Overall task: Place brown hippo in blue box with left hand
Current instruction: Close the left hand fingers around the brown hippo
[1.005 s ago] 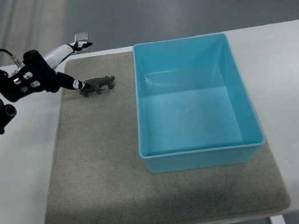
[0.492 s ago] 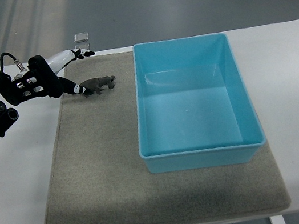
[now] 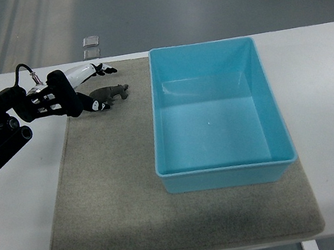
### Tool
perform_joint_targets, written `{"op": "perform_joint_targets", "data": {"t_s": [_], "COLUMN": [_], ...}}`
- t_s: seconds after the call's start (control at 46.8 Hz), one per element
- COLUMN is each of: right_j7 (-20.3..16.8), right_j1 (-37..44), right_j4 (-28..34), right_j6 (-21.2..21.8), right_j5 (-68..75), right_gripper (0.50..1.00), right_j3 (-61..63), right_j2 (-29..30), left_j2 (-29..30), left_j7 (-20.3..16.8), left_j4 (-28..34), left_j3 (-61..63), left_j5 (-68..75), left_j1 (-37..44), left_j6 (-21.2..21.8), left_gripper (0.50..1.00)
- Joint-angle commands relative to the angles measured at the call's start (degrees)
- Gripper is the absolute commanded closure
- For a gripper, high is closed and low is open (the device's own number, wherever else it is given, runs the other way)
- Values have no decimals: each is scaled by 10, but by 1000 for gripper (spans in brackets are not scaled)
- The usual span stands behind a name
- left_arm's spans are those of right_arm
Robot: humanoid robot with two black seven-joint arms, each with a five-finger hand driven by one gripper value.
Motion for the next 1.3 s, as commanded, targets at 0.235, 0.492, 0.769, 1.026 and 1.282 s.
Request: {"op": "perform_joint_targets", "data": {"t_s": [0.235,0.492,0.769,1.026,1.282], "right_j7": [0,0,0,0,0], "right_j1": [0,0,0,0,0], "right_j4": [0,0,0,0,0], "right_j6": [0,0,0,0,0], "right_j5": [0,0,0,0,0], "right_gripper": [564,564,564,564,564], "right_j3": [0,0,0,0,0], "right_j2": [0,0,0,0,0], "left_j2": [-6,-11,-14,-13,-13], "left_j7": [0,0,1,1,1], "left_j4": [15,15,15,14,15], "left_j3": [0,7,8,10,25], "left_j5": [17,16,17,18,18], "left_j1": [-4,-4,-4,-2,-3], "left_j6": [11,11,11,11,11], "left_gripper": [647,716,778,791,889]}}
